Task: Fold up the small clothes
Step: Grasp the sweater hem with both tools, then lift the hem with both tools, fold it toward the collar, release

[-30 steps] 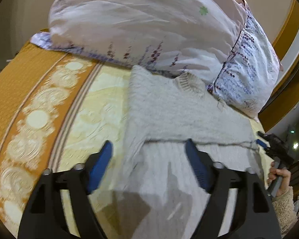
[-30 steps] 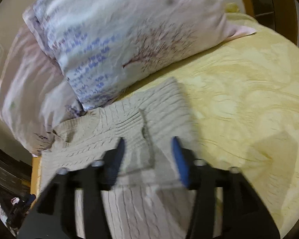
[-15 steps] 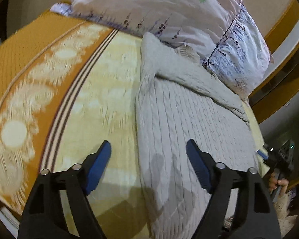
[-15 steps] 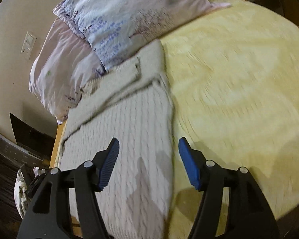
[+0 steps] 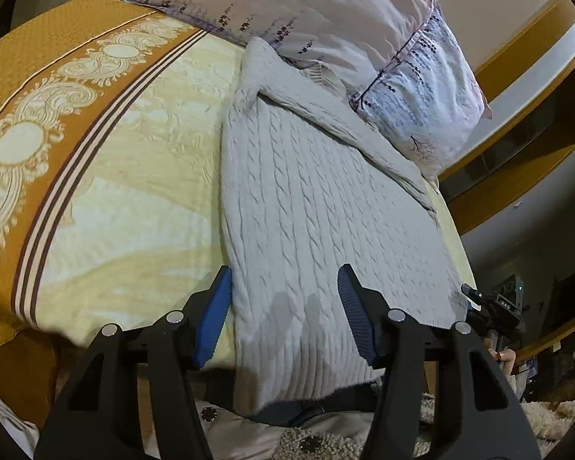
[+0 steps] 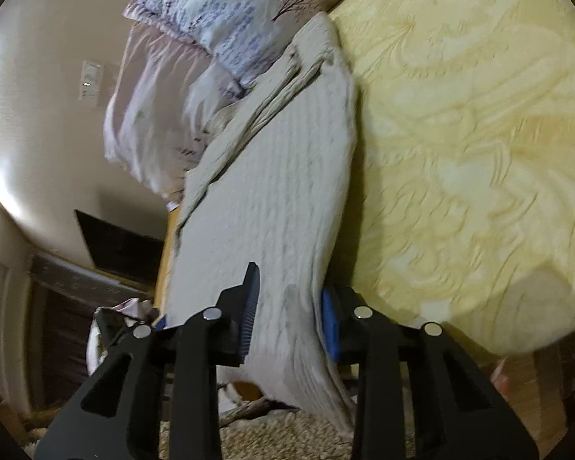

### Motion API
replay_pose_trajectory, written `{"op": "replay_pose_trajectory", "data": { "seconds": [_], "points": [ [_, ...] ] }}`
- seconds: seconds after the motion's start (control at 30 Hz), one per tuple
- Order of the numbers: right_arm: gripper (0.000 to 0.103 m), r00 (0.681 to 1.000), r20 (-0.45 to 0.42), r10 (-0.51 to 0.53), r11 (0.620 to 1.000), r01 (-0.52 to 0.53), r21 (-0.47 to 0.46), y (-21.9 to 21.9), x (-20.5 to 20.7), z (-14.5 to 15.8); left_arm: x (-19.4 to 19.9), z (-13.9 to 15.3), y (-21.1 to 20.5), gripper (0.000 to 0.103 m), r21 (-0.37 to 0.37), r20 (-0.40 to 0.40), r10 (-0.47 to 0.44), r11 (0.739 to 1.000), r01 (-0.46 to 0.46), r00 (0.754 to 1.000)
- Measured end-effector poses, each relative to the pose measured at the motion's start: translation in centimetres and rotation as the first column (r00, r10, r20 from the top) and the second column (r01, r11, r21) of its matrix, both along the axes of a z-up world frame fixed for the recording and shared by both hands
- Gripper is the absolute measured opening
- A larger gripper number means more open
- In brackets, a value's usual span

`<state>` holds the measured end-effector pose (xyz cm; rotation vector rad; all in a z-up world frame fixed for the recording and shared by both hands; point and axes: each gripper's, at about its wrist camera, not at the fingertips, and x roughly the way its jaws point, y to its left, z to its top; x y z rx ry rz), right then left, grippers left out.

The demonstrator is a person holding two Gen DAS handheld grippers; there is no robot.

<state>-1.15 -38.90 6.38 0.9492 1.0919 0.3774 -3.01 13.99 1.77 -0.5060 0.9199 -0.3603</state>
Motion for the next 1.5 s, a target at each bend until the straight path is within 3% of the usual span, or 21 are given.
{"op": "replay_pose_trajectory", "data": {
  "seconds": [0.23,0.37,0.47,0.57,0.8,0.93,1.2,1.5],
  "points": [
    [0.028,0.997,-0.002,0.082,0.996,-0.082,0.029,1.9,-1.3,-0.2,-1.7,-0.6,-0.7,0.047,-0.056,-0.019,-0.025,0.998,0.024,1.000],
    [0.023,0.994,0.010,0.111,0.993,-0.112,0.040,2.6,-1.9,-0.1,-2.5,-1.0,-0.9,0.035,-0.083,-0.034,-0.032,0.996,0.029,0.999],
    [0.012,0.991,0.025,0.130,0.991,-0.131,0.017,3.1,-1.9,0.2,-2.6,-1.3,-1.1,0.025,-0.087,-0.046,-0.031,0.996,0.027,0.998],
    [0.007,0.990,0.073,0.125,0.992,-0.123,-0.030,3.2,-1.7,1.3,-2.4,-1.1,-1.2,0.010,-0.070,-0.042,-0.030,0.997,0.027,0.999],
    [0.006,0.957,0.273,0.100,0.980,-0.047,-0.196,3.3,-0.4,6.1,-1.1,1.7,-1.1,0.008,0.001,0.065,-0.018,1.000,0.018,0.998],
    [0.006,0.936,0.337,0.105,0.958,-0.003,-0.288,3.6,0.9,7.9,0.5,3.6,-0.9,0.007,0.040,0.128,-0.009,0.999,0.004,0.992],
    [0.006,0.892,0.435,0.124,0.894,0.090,-0.440,4.1,4.6,10.7,5.5,7.3,-0.9,0.007,0.108,0.233,0.034,0.992,-0.061,0.972],
    [0.006,0.852,0.496,0.170,0.807,0.168,-0.566,4.8,11.7,12.8,14.5,11.1,-2.5,0.007,0.166,0.315,0.054,0.980,-0.111,0.948]
  ]
}}
